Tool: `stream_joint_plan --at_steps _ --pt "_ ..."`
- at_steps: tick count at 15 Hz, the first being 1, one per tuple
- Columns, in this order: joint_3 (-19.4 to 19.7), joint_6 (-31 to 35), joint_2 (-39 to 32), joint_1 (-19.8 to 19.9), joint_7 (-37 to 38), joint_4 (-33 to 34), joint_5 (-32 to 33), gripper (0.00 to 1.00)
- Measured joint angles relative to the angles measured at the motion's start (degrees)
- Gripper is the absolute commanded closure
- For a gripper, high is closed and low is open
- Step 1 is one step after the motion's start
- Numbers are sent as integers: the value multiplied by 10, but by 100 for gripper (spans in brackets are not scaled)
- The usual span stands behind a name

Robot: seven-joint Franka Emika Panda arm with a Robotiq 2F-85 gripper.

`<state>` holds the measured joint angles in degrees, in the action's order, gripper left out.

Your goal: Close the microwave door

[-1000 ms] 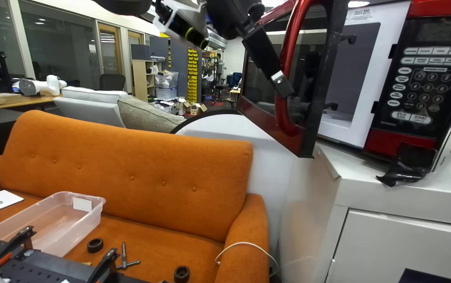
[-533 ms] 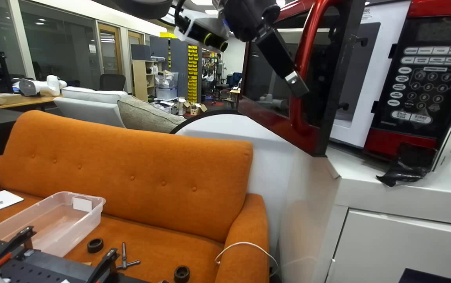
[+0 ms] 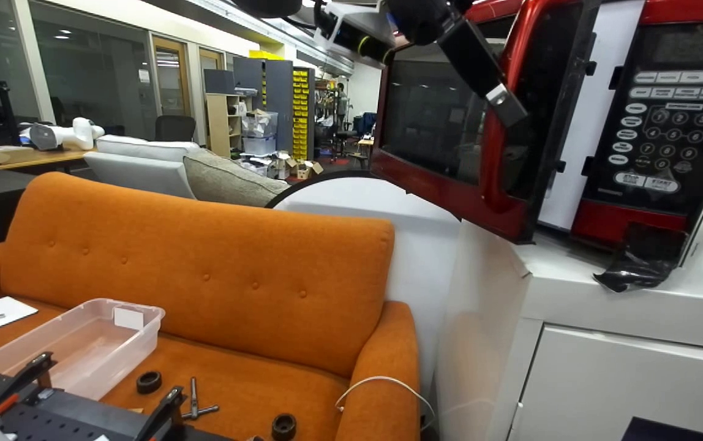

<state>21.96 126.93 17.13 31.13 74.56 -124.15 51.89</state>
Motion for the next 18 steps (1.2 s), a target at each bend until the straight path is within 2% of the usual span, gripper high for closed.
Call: stream_joint_plan --at_steps 9,17,18 --pt "5 -19 -40 -2 -4 53 0 93" --pt "14 -17 -39 -8 -23 59 -6 93" --pt "15 -17 -38 -8 -24 59 -6 70"
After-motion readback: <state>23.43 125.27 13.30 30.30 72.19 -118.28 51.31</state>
